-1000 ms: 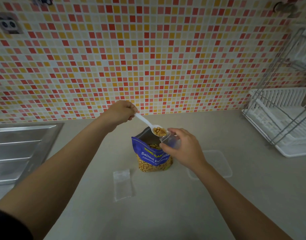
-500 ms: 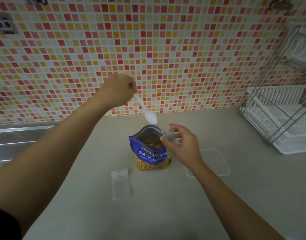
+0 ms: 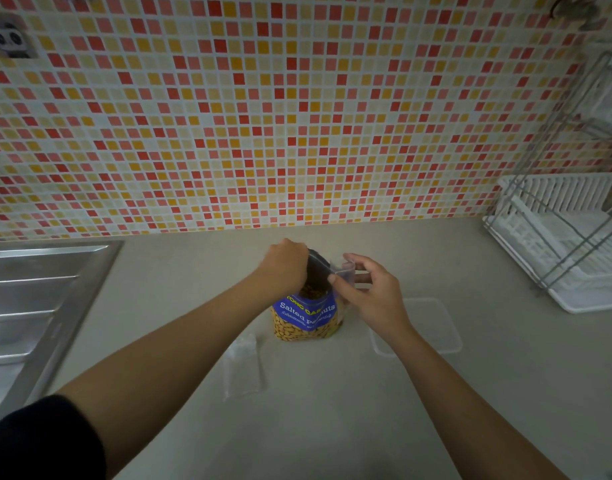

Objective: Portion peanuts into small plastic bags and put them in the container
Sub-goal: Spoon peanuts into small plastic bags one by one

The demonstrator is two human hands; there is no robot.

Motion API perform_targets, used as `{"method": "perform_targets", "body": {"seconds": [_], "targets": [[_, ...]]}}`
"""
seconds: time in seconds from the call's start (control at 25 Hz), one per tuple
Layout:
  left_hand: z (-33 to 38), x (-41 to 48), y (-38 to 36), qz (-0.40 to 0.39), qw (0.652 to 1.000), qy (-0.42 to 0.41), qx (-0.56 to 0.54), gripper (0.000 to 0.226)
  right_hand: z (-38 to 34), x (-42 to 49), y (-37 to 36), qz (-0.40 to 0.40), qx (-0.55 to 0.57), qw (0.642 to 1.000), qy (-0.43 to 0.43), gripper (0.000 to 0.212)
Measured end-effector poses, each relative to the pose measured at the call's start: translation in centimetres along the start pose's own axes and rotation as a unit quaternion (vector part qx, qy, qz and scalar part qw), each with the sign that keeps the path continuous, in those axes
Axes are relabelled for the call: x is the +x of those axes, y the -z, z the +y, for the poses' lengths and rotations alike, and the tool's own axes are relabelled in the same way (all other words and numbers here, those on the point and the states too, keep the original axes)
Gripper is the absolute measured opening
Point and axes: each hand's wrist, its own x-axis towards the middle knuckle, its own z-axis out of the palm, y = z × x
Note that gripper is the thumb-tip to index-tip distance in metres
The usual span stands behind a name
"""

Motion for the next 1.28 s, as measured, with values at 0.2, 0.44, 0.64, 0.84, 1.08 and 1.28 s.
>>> {"method": "perform_targets", "body": {"seconds": [0.2,0.44,0.64,0.84,1.08,1.28], "targets": [[0.0,0.5,-0.7,-0.030,0.999,-0.010,-0.039,0.027,0.1,0.1,0.0,-0.006,0.003,1.000,-0.009,0.048],[-2.2,0.9,-0.3,-0.038,0.975,0.018,-0.218,0.020,0.1,0.2,0.1,-0.008,0.009,1.000,-0.013,0.048],[-3.7,0.2,0.5,-0.014,0.930,0.046,-0.364,0.015,0.0,0.2,0.3,-0.016,0.002,1.000,-0.016,0.048],[-5.8,-0.4,0.6,0.003,0.902,0.084,-0.424,0.018,-0.2,-0.1,0.3,-0.020,-0.002,1.000,-0.011,0.051],[-8.0,-1.2,0.0,-0.003,0.834,0.147,-0.531,0.019,-0.6,-0.3,0.0,-0.015,-0.031,0.999,0.012,0.054],[-8.8,-1.4,0.1,0.005,0.816,0.179,-0.549,0.019,-1.2,-0.5,-0.4,-0.013,-0.087,0.995,0.048,0.054]]}}
